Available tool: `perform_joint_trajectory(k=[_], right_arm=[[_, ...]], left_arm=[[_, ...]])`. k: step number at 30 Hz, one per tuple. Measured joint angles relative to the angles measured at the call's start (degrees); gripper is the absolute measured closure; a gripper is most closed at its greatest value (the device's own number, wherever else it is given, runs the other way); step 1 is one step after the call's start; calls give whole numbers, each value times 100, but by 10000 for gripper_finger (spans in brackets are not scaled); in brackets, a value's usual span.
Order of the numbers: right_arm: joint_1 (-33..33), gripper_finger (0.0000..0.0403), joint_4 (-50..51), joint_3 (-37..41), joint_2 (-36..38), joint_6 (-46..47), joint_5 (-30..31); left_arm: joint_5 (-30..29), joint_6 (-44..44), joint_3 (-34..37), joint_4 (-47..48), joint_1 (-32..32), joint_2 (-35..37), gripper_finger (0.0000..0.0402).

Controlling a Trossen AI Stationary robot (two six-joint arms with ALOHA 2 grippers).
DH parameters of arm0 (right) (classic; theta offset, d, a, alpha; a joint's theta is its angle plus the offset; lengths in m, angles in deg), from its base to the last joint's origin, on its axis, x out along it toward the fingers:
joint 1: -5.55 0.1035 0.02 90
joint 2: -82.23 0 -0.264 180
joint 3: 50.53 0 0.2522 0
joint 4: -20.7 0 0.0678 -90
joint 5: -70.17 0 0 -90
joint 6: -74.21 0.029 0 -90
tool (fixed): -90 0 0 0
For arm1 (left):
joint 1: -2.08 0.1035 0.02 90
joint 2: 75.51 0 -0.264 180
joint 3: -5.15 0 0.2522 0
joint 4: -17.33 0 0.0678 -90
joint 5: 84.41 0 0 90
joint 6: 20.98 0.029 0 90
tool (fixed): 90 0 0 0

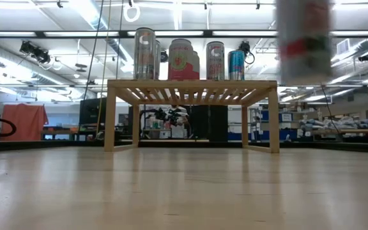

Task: Place canned beverage on shelf
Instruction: Put the white pink soda can on the shelf aligned with the other white pink soda can

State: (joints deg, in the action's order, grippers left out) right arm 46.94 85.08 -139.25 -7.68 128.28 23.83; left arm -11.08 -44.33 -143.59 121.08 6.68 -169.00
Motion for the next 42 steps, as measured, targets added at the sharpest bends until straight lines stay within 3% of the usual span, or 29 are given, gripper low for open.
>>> perform_joint_trajectory(k=[9,18,31,42], right_arm=[[-1170,141,55,-876,672,-1719,287],[-2374,141,-571,-877,1553,-3270,-317],[-4684,141,-1263,-875,1696,-4505,-2735],[-6106,141,-1330,-875,1416,-5199,-4471]], left_arm=[[0,160,0,0,-279,29,86],[2,192,-2,0,-567,61,86],[0,198,-2,1,-419,61,86],[1,454,-2,3,-304,61,86]])
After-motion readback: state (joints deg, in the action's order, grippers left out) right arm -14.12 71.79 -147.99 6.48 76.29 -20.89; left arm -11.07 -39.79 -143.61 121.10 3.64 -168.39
